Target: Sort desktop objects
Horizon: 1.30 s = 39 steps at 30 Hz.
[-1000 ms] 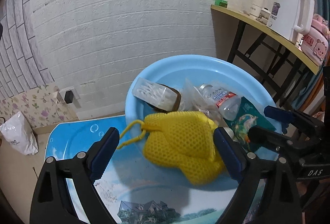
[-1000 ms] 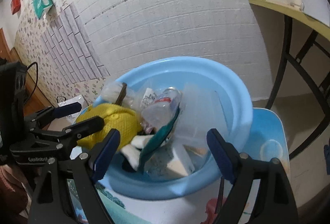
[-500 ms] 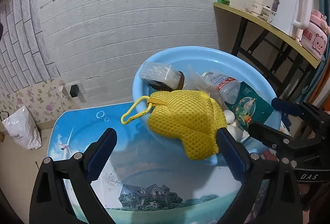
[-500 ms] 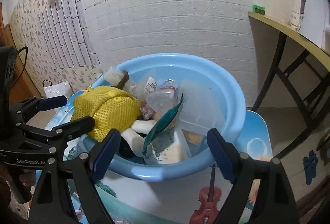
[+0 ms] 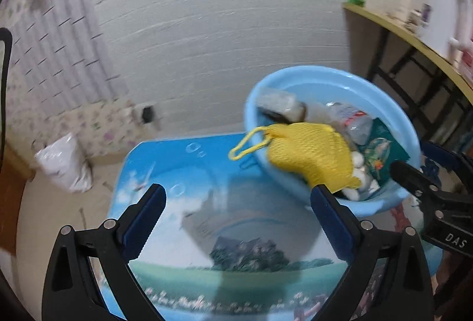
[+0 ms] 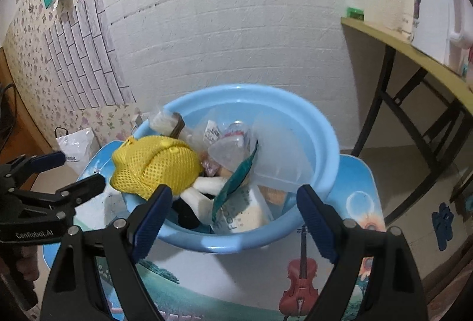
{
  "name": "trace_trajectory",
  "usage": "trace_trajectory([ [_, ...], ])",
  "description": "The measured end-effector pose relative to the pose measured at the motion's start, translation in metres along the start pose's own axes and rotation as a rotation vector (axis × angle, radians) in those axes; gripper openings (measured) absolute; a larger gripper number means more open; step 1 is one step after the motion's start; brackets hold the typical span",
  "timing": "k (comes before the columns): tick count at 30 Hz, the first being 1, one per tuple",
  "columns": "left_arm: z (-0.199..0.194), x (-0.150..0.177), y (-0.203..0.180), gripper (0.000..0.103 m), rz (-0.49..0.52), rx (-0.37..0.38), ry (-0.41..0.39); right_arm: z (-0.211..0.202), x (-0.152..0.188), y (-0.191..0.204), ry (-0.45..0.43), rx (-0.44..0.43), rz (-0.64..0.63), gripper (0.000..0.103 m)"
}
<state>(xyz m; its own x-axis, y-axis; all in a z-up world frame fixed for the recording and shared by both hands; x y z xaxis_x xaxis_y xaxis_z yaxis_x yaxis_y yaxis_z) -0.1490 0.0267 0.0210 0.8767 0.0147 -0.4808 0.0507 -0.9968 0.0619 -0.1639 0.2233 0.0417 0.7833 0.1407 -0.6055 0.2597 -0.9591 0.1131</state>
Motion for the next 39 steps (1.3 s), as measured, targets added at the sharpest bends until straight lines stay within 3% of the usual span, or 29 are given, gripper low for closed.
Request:
trace_trajectory([
  [3, -0.003, 0.001, 0.009, 0.099, -0.045, -0.004, 0.057, -0.007, -0.002, 0.005, -0.006, 0.012, 0.002, 0.092],
  [9, -0.016, 0.009, 0.018, 0.099, -0.039, -0.037, 0.030, -0.020, -0.007, 0.017, -0.031, 0.002, -0.021, 0.101],
  [18, -0.049, 0.007, 0.019, 0.099, 0.040, -0.119, -0.171, -0.028, -0.010, 0.022, -0.042, -0.003, -0.013, 0.101],
  [22, -0.062, 0.005, 0.020, 0.099, 0.052, -0.097, -0.216, -0.029, -0.010, 0.023, -0.042, -0.003, 0.003, 0.103],
  [25, -0.074, 0.004, 0.020, 0.099, 0.047, -0.055, -0.214, -0.033, -0.011, 0.025, -0.049, 0.007, 0.011, 0.103],
  [39, -0.077, 0.013, 0.020, 0.103, 0.039, -0.069, -0.157, -0.053, -0.012, 0.034, -0.071, 0.004, 0.020, 0.103],
])
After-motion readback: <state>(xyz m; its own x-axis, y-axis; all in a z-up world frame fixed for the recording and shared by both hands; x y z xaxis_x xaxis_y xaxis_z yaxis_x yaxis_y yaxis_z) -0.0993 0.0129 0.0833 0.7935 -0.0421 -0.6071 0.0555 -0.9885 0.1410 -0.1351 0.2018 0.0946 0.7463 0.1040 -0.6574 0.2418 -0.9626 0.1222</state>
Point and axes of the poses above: each gripper's, at about its wrist camera, not at the fingertips, and z roughly the way its jaws point, y to its left, x to its underside, the point moved 2 cm from there along z, roughly the way its jaws point, and after that the axes turned 10 degrees about y, right-handed, at the moved point
